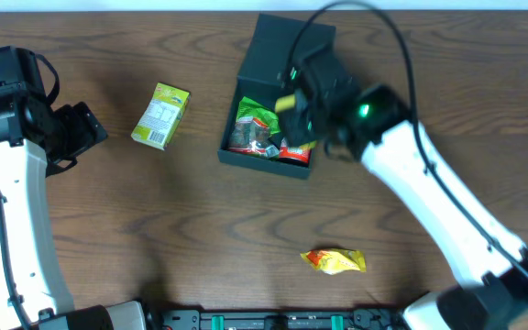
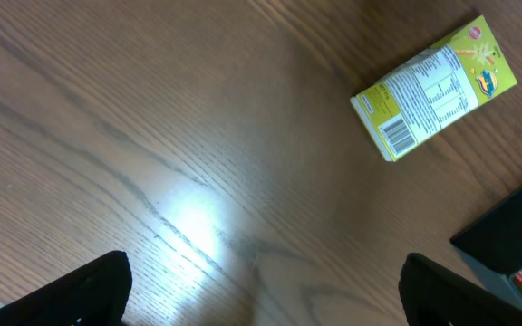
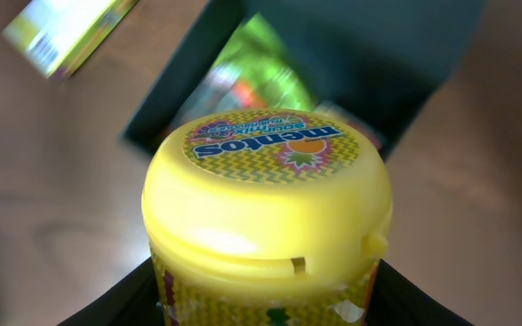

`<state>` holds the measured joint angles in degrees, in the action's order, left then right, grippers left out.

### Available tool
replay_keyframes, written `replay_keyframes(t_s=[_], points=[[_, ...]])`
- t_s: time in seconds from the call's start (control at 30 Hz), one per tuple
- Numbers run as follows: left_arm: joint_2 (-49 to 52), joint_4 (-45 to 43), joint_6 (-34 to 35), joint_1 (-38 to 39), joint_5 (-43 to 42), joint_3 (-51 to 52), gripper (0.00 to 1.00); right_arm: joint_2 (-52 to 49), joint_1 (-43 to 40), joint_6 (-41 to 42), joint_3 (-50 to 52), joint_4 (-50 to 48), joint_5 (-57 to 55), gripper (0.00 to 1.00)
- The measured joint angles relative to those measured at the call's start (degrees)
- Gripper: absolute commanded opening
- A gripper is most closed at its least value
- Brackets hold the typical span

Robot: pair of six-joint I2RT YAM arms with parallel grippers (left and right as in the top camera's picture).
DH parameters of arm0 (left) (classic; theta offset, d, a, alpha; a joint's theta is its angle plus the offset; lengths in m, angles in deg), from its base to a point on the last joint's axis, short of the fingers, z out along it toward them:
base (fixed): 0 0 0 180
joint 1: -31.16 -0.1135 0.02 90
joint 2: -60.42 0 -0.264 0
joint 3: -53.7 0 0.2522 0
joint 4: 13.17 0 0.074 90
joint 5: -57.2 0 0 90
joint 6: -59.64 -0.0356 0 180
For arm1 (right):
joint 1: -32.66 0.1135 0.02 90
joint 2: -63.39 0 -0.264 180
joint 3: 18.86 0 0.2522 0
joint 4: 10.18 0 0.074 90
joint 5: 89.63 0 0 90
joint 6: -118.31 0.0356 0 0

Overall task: Pack container
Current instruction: 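Lift the Mentos bottle and lower it into the box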

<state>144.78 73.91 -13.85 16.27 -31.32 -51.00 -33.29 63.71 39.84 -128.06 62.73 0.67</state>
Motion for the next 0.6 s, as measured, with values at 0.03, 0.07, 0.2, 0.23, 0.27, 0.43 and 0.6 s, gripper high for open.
replay_keyframes(t_s=[0.03,0.07,0.2,0.23,0.27,0.43,0.6], points=[[0.0,-0.02,0.02,0.0,0.02,0.0,0.95,-1.9,-1.16,-1.81,-1.99,0.0,-0.13,0.49],[0.0,0.0,0.0,0.0,0.0,0.0,0.95,-3.65,-2.01,-3.41,-3.61,-0.07,-0.24,0.49],[0.0,-0.02,0.0,0.0,0.0,0.0,0.95,-12.09,-4.04,-10.71,-10.47,-0.22,-0.48,0.48],[0.0,-0.04,0.0,0.0,0.0,0.0,0.95,-13.68,-4.11,-12.35,-11.56,-0.26,-0.57,0.47],[0.0,-0.02,0.0,0.0,0.0,0.0,0.95,-15.56,-4.11,-14.43,-12.61,-0.26,-0.55,0.47],[0.0,-0.04,0.0,0.0,0.02,0.0,0.95,-20.74,-3.85,-22.34,-14.51,-1.05,-2.12,0.41],[0.0,-0.02,0.0,0.0,0.0,0.0,0.95,-23.34,-3.06,-28.76,-14.56,-2.95,-7.58,0.45]])
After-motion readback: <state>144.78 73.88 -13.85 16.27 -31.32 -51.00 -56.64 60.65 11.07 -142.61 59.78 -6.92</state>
